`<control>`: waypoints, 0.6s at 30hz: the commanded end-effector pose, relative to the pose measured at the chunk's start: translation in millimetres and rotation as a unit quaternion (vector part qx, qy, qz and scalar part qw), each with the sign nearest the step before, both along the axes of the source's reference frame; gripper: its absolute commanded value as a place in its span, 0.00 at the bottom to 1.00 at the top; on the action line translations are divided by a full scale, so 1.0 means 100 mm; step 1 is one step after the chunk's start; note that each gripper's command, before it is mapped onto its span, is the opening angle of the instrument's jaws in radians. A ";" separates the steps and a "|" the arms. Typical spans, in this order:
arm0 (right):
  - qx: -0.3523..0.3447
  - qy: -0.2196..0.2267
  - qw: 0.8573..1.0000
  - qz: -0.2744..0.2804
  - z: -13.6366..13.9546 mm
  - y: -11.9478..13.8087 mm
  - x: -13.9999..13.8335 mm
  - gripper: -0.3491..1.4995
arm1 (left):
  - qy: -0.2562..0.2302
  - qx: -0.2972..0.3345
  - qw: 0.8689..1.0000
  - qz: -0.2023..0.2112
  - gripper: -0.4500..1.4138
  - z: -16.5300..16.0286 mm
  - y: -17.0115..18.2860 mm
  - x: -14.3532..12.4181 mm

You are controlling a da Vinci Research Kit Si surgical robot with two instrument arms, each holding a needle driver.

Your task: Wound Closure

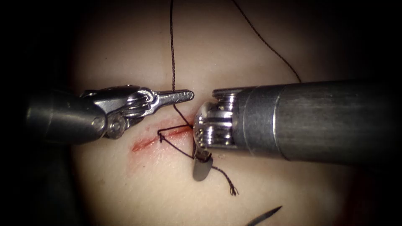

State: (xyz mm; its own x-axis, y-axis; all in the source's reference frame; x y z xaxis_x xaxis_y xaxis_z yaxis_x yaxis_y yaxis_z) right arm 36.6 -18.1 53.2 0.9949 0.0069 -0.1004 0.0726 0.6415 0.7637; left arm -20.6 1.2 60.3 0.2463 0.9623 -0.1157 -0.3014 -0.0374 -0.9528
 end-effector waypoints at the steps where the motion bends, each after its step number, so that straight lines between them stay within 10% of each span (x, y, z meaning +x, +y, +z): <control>1: -0.001 0.001 1.000 0.000 0.002 0.002 0.007 0.00 | -0.001 0.000 1.000 0.001 0.00 0.005 -0.002 -0.004; 11: -0.066 0.024 0.992 0.106 -0.014 0.051 0.021 0.00 | 0.077 0.053 0.993 0.077 0.00 -0.002 -0.031 0.024; 18: -0.094 0.113 0.964 0.220 -0.025 0.104 0.051 0.00 | 0.156 0.103 0.958 0.219 0.00 -0.022 -0.083 0.036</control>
